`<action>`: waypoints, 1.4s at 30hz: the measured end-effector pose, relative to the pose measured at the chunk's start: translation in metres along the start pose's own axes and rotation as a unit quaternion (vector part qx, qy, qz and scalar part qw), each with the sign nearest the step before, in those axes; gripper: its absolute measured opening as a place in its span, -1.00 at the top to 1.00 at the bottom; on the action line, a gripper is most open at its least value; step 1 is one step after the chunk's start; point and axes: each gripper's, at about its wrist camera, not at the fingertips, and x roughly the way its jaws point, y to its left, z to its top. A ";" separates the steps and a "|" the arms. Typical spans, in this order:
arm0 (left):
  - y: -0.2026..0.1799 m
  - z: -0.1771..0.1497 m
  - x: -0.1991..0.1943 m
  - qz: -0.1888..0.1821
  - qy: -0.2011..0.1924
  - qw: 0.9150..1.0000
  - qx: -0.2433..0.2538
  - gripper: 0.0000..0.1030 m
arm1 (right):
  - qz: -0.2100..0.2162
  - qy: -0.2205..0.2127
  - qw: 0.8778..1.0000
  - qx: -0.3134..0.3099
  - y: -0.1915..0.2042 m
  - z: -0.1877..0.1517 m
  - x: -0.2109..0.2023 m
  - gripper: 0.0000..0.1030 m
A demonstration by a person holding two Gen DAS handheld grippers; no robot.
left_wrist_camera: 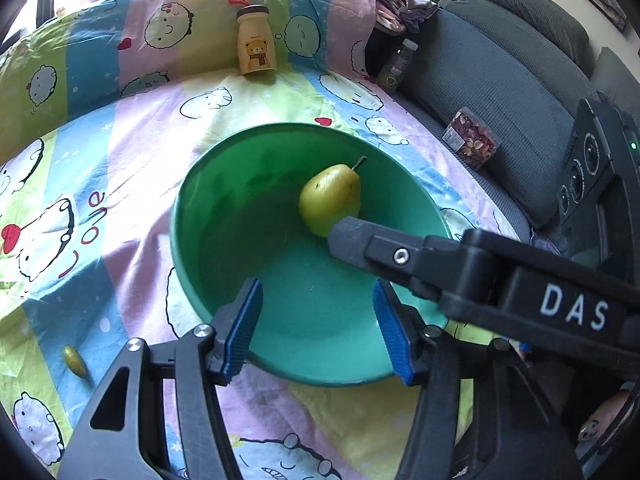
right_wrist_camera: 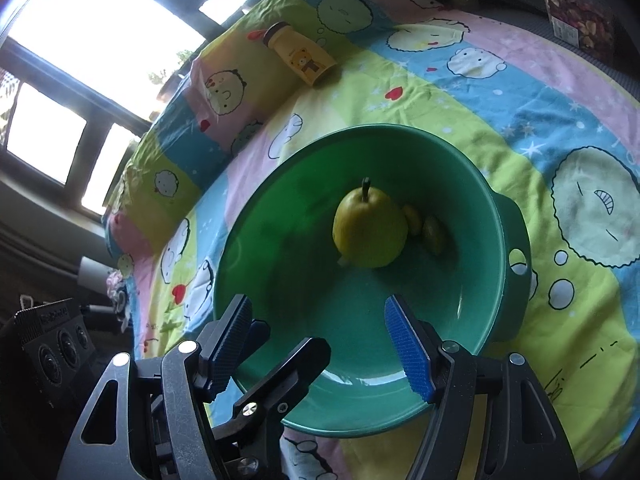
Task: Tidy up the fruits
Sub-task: 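Move the right tool to a small green fruit while the left tool approaches another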
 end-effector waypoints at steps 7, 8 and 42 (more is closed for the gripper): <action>0.021 -0.017 -0.055 0.021 -0.053 0.998 -0.021 -0.14 | -0.006 -0.017 1.000 -0.024 0.015 -0.006 -0.009 -0.38; 0.026 -0.022 -0.065 0.023 -0.062 0.997 -0.027 -0.18 | -0.015 -0.022 0.999 -0.031 0.018 -0.008 -0.011 -0.38; 0.182 -0.149 -0.136 0.077 -0.077 0.965 -0.240 -0.24 | 0.000 0.145 0.960 -0.240 0.142 -0.118 0.067 -0.38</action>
